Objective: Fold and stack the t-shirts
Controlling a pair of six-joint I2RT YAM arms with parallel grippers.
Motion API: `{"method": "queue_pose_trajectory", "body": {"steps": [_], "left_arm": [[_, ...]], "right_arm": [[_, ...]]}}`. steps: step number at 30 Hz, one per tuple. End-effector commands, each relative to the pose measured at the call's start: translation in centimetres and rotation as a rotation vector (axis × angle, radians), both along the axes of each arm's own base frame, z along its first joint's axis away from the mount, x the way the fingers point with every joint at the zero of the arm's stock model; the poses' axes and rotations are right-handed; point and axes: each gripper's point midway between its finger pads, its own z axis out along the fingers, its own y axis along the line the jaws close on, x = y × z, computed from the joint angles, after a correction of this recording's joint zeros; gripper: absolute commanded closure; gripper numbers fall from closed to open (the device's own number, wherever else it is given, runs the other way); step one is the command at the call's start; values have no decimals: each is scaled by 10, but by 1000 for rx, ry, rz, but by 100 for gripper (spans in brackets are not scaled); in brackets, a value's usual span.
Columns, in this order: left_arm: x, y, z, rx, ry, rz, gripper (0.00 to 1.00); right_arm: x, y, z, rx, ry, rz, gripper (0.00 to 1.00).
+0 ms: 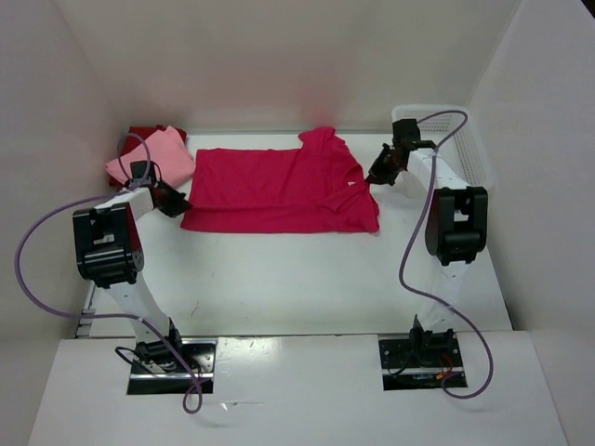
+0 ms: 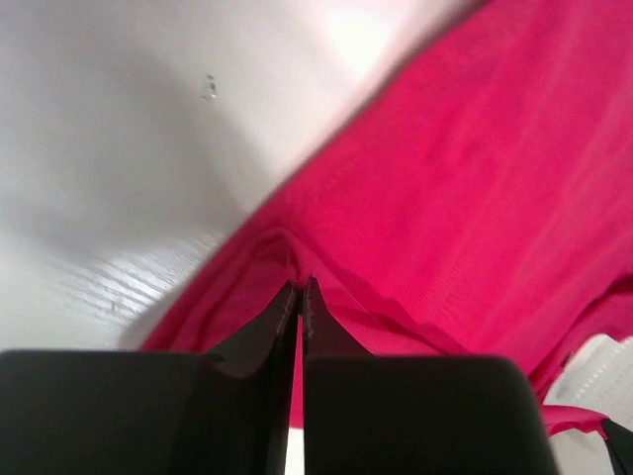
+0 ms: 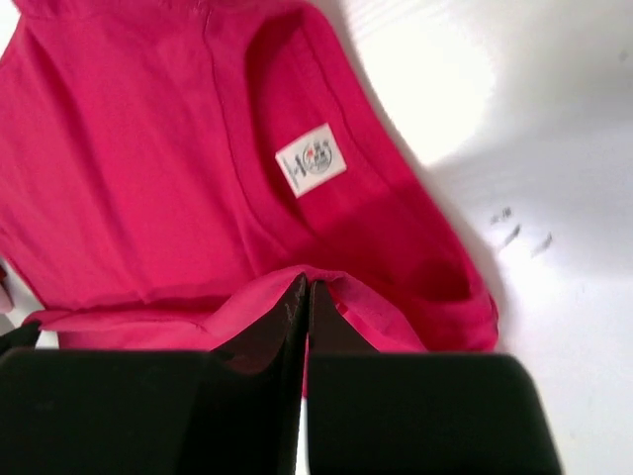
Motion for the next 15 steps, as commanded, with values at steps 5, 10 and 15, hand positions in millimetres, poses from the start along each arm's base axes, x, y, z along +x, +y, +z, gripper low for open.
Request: {"method": "queue_pose_trajectory", "body": {"steps": [5, 10, 15], "left_arm": [[23, 16, 11, 50, -56, 51, 74], [18, 16, 33, 64, -115, 65, 45], [-10, 20, 57, 113, -160, 83, 42]], "right_arm": [[54, -1, 17, -17, -122, 4, 96], [55, 6, 47, -6, -188, 19, 71], [28, -1, 78, -36, -250, 18, 59]]}}
